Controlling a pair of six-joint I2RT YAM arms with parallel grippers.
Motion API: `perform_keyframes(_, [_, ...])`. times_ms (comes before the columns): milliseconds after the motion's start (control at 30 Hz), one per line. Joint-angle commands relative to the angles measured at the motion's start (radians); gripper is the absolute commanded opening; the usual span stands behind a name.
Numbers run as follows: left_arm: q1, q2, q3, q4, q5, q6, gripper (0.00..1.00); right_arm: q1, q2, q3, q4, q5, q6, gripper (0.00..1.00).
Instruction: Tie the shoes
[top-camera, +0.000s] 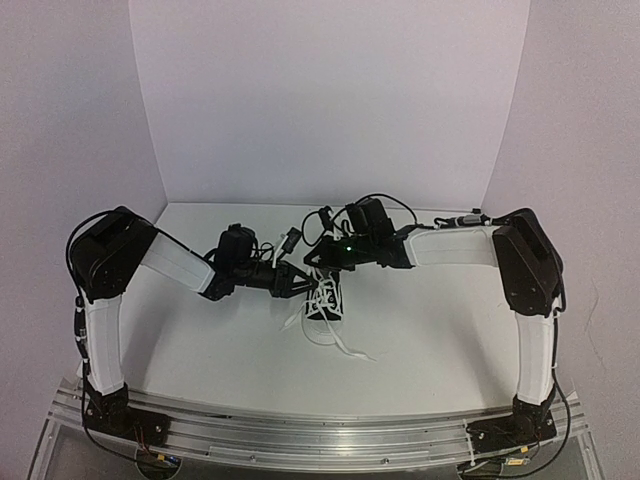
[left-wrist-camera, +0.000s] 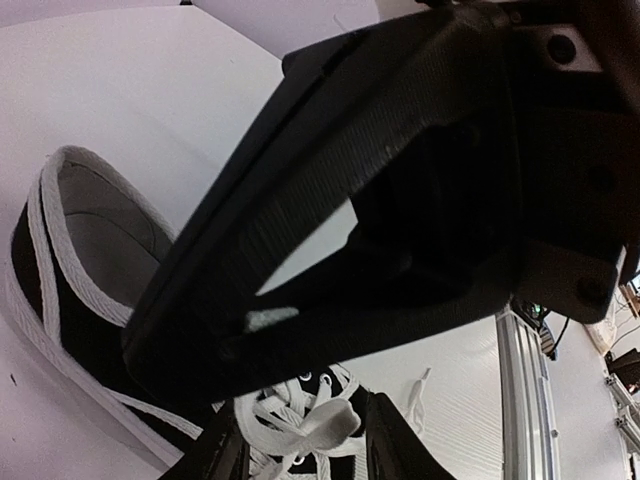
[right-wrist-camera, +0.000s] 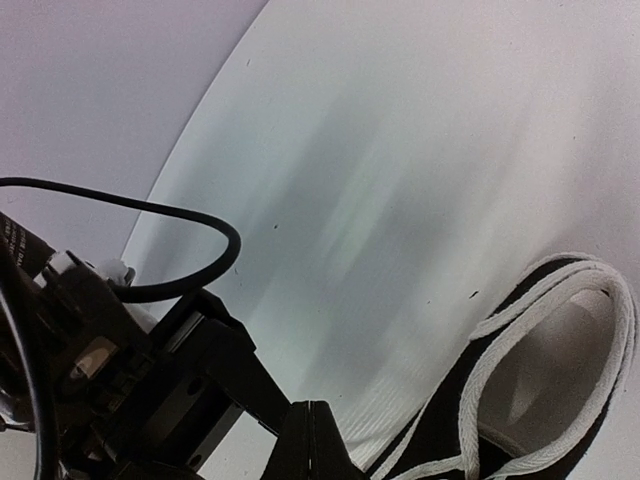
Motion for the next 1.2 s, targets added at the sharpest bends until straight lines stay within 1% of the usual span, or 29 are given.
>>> perform_keyframes(0, [-0.002, 0.022, 0.059, 0.055, -0.056, -0.040, 0.34, 0.006, -0.041, 0.020, 0.039, -0.036, 0.000, 0.00])
perform_keyframes(100, [-0.002, 0.032, 0.067, 0.056, -0.078, -0.051, 0.29, 0.005, -0.042, 0.016, 0.038, -0.048, -0.003, 0.00])
perform_keyframes(167, [-0.001, 0.036, 0.069, 0.053, -0.091, -0.060, 0.23, 0.005, -0.044, 0.012, 0.039, -0.054, -0.002, 0.00])
perform_keyframes(233, [-0.001, 0.037, 0.069, 0.053, -0.085, -0.059, 0.12, 0.005, -0.047, 0.005, 0.039, -0.055, -0.002, 0.00])
perform_keyframes(300, [0.000, 0.037, 0.067, 0.049, -0.085, -0.059, 0.02, 0.005, -0.050, 0.000, 0.039, -0.057, -0.002, 0.00])
perform_keyframes(333, [0.001, 0.037, 0.065, 0.047, -0.089, -0.062, 0.00, 0.005, -0.053, -0.002, 0.039, -0.059, -0.003, 0.00])
perform_keyframes(433, [0.007, 0.034, 0.057, 0.042, -0.098, -0.082, 0.00, 0.005, -0.069, -0.008, 0.030, -0.048, -0.004, 0.01])
perform_keyframes(500, [0.011, 0.028, 0.050, 0.042, -0.101, -0.087, 0.00, 0.005, -0.099, -0.019, 0.012, -0.028, -0.009, 0.12])
perform_keyframes(533, [0.012, 0.024, 0.045, 0.043, -0.106, -0.089, 0.00, 0.005, -0.116, -0.026, 0.002, -0.017, -0.011, 0.20])
perform_keyframes(600, [0.016, 0.021, 0.038, 0.044, -0.112, -0.089, 0.00, 0.005, -0.160, -0.059, -0.003, 0.015, -0.012, 0.31])
perform_keyframes(667, [0.018, 0.019, 0.032, 0.045, -0.112, -0.086, 0.00, 0.005, -0.197, -0.082, -0.009, 0.033, -0.010, 0.41])
perform_keyframes(700, [0.019, 0.018, 0.029, 0.046, -0.111, -0.084, 0.00, 0.005, -0.212, -0.097, -0.012, 0.044, -0.007, 0.48])
perform_keyframes(767, [0.019, 0.018, 0.022, 0.046, -0.112, -0.085, 0.00, 0.005, -0.240, -0.127, -0.021, 0.065, 0.001, 0.67])
perform_keyframes(800, [0.021, 0.018, 0.018, 0.046, -0.112, -0.088, 0.00, 0.005, -0.253, -0.140, -0.029, 0.078, 0.004, 0.74])
perform_keyframes(833, [0.021, 0.017, 0.015, 0.046, -0.112, -0.090, 0.00, 0.005, -0.268, -0.151, -0.041, 0.093, 0.005, 0.76])
perform_keyframes(900, [0.021, 0.016, 0.009, 0.047, -0.113, -0.096, 0.00, 0.009, -0.294, -0.169, -0.089, 0.141, 0.005, 0.74])
perform_keyframes(1000, [0.020, 0.014, 0.002, 0.051, -0.110, -0.103, 0.00, 0.047, -0.295, -0.178, -0.246, 0.272, -0.009, 0.63])
perform_keyframes(1100, [0.020, 0.011, -0.007, 0.051, -0.108, -0.105, 0.00, 0.095, -0.253, -0.159, -0.352, 0.342, 0.002, 0.53])
perform_keyframes(1167, [0.020, 0.008, -0.013, 0.049, -0.111, -0.105, 0.00, 0.129, -0.233, -0.150, -0.369, 0.369, 0.002, 0.52])
